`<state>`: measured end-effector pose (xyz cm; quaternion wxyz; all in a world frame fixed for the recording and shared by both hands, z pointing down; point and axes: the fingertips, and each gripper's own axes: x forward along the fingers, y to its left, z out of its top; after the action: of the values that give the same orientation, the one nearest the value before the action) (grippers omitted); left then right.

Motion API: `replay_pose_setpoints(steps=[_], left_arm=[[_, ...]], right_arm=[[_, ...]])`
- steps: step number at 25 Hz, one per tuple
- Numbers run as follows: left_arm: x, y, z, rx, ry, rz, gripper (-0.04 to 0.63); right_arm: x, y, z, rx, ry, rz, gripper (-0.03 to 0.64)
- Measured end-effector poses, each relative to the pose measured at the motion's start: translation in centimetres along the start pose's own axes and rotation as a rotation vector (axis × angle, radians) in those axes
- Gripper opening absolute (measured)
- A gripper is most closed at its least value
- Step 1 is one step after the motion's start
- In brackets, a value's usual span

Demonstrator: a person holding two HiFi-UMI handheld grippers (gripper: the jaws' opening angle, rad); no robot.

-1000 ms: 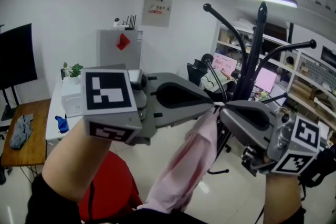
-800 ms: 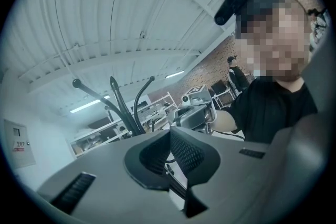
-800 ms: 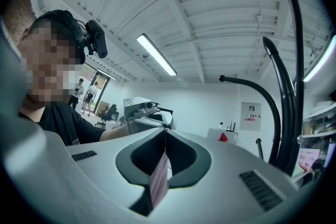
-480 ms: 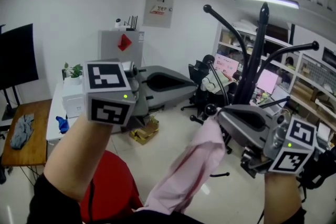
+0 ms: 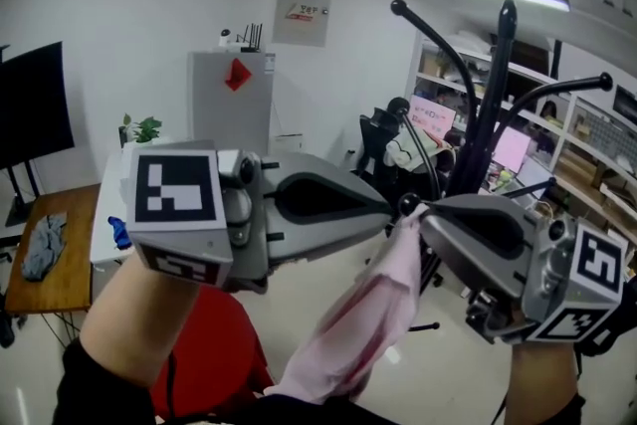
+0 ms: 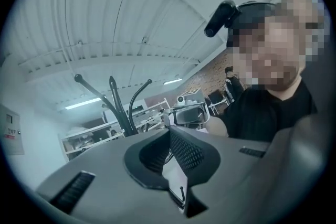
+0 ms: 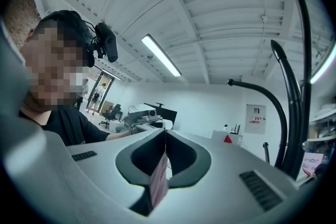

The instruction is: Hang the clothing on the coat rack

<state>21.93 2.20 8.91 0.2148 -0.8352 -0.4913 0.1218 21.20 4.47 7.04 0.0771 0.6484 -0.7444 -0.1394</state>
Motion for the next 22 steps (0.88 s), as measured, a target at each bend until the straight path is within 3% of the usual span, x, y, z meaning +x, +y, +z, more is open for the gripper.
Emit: replay_pose_setpoints(steps=[4,9,11,12,15,19,22], left_arm=[[0.6,-0.4,-0.8,0.001,0.034,0.003,0.0],[0.7,-1.0,-0.4,-0.02,0.01,-0.026,0.003],[0.4,-1.3,-0.2,-0.037,0.006,-0.052,0.1],[0.4,-1.4,-0.3,-0.038,0.015,-0.053,0.112],[0.9,-1.3,-0.7,-0.021,0.046,-0.035,0.112],[1.2,-1.7,-0.4,-0.004,0.027,-0.048,0.107],[0.9,-1.7,0.0,-0.007,0.003,-0.052,0.055]], right_arm=[[0.5,0.6,-0.3,0.0,0.007,0.011,0.002],[0.5,0.7,-0.6,0.015,0.023,0.007,0.002],[0.4,0.7,-0.6,0.014,0.027,0.003,0.002],[0.5,0.7,-0.6,0.014,0.028,0.004,0.002],[0.7,0.9,-0.5,0.004,0.027,0.009,0.002],[0.8,0.9,-0.6,-0.008,0.024,0.011,0.002],[0.7,0.9,-0.6,0.006,0.027,0.01,0.002]])
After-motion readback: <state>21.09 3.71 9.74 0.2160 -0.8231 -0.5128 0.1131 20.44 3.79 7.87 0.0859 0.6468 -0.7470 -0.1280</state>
